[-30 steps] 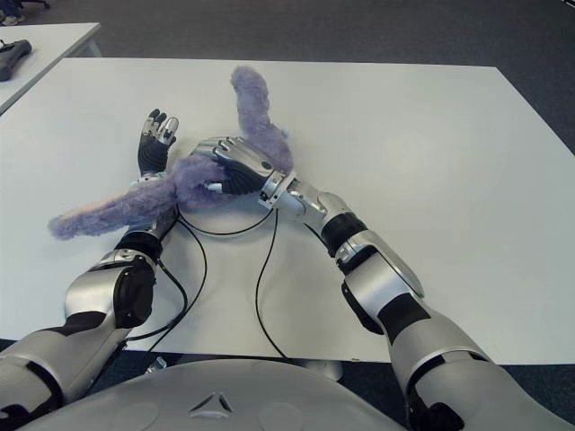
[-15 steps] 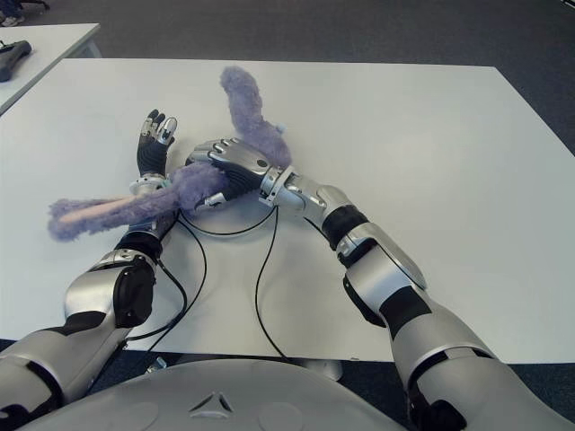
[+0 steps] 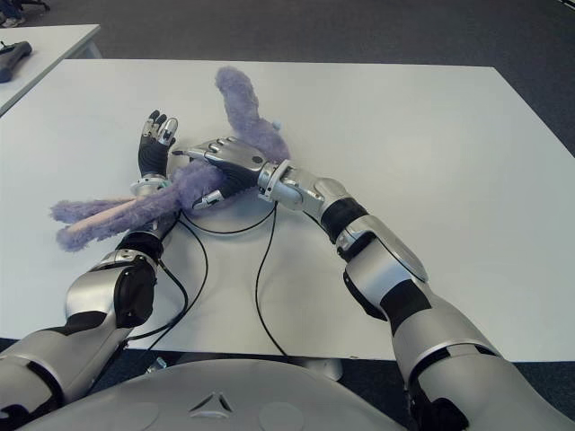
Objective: Put the doll into the plate.
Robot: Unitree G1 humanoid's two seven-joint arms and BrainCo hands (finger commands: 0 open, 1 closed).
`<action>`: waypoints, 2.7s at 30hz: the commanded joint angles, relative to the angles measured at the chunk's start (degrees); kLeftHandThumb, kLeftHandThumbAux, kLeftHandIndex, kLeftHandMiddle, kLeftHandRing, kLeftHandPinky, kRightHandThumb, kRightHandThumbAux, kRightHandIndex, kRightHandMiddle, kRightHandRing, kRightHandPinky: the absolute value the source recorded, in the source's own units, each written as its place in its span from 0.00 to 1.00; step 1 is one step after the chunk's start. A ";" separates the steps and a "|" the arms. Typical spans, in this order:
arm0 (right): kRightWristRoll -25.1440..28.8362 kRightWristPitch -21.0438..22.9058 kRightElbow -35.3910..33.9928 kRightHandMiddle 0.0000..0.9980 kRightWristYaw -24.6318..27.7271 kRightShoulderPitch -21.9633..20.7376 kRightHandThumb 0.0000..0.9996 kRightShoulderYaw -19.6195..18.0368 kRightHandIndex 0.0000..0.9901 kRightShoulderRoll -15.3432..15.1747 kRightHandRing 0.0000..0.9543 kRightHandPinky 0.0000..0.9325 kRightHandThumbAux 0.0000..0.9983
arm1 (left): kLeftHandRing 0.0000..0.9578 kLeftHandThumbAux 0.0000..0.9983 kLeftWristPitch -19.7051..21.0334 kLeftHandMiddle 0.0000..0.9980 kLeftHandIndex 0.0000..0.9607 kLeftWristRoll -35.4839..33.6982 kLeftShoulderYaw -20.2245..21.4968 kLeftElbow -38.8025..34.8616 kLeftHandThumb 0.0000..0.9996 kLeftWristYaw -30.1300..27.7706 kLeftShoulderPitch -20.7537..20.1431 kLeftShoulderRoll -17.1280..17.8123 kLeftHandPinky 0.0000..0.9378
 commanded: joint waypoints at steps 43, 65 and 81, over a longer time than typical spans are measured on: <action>22.19 7.11 -23.51 0.00 33.65 7.70 0.09 -10.27 0.00 -6.10 0.00 0.00 0.28 | 0.08 0.52 2.33 0.09 0.06 -1.94 1.50 9.06 0.00 -0.66 13.29 -6.23 0.11; 18.54 3.98 -39.14 0.00 24.98 13.83 0.09 -21.31 0.00 -9.22 0.00 0.00 0.36 | 0.12 0.53 3.05 0.11 0.08 -3.41 3.06 8.87 0.01 -2.60 12.74 -6.56 0.15; 35.16 -2.11 -39.50 0.04 21.12 17.62 0.17 -29.93 0.05 -3.89 0.00 0.00 0.47 | 0.09 0.52 4.54 0.10 0.08 -2.18 1.42 8.86 0.00 -1.03 12.20 -5.97 0.10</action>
